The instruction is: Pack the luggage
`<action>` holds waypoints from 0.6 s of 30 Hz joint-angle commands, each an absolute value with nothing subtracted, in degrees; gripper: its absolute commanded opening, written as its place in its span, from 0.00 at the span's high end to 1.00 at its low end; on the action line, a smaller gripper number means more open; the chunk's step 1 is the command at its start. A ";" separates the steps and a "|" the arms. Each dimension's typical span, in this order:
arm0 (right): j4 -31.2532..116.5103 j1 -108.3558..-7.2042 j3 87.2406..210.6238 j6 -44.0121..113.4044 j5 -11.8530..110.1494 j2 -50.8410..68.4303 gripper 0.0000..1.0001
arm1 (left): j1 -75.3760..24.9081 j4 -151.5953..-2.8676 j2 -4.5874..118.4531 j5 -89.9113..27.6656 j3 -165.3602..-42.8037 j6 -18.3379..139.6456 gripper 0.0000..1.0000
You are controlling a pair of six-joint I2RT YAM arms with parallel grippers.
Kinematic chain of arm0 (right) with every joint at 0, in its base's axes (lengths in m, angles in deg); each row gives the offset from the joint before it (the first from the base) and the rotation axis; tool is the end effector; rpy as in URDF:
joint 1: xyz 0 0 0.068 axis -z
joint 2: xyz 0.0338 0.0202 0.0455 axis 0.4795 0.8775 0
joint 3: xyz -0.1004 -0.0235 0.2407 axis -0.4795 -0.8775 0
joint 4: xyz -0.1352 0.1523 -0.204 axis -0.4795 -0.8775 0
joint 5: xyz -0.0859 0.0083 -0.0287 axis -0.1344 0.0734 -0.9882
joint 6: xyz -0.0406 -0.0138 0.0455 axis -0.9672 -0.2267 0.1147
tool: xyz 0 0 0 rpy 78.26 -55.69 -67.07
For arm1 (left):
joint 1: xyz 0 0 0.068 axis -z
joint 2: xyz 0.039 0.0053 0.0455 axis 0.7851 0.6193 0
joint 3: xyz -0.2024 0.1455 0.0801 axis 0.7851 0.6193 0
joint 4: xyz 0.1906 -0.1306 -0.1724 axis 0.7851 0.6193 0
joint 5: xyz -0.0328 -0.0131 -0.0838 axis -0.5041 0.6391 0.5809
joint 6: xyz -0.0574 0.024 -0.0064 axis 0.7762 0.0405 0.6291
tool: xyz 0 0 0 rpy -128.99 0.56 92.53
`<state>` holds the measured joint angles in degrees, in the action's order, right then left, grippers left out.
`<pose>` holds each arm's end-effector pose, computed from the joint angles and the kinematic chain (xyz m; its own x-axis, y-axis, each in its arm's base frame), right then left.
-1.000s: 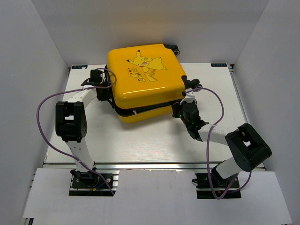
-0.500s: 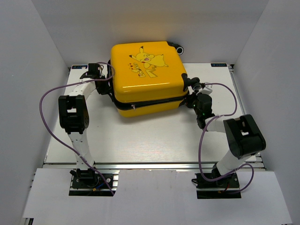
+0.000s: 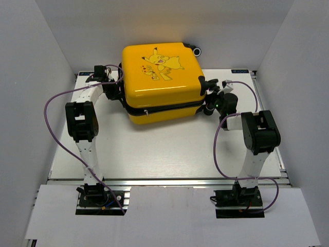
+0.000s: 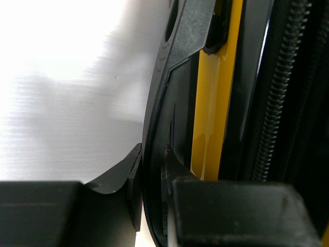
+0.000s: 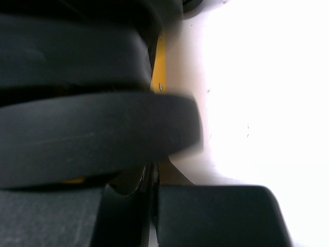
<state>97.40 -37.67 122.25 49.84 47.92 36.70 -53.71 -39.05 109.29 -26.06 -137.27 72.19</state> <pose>0.4055 0.0698 0.1331 -0.1927 0.3456 -0.9184 -0.2085 0.9001 0.3825 0.5134 0.0068 0.1618 -0.8177 -0.4104 -0.4037 -0.2545 0.8867 -0.3859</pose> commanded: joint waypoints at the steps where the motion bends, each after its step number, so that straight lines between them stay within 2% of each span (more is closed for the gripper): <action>1: 101.68 -26.90 137.33 46.79 29.72 42.31 1.00 | -61.84 -42.52 115.38 -36.93 -137.81 67.71 1.00; 5: 98.25 -27.07 149.98 44.67 32.97 50.04 1.00 | -62.46 -41.64 116.87 -36.75 -139.93 67.53 1.00; 11: 101.15 -26.90 160.64 45.29 39.39 59.79 1.00 | -62.98 -40.50 118.19 -36.92 -141.42 67.18 1.00; 14: 96.94 -27.33 170.74 43.79 40.89 63.67 1.00 | -62.98 -40.24 118.37 -37.27 -141.51 66.74 1.00; 18: 90.88 -28.56 187.16 43.44 39.32 74.73 1.00 | -62.98 -39.53 118.90 -37.36 -142.48 65.86 1.00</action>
<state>85.46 -31.86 168.56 48.18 83.92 66.89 -55.70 -38.24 113.44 -22.43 -143.04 70.85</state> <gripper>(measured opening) 0.008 0.252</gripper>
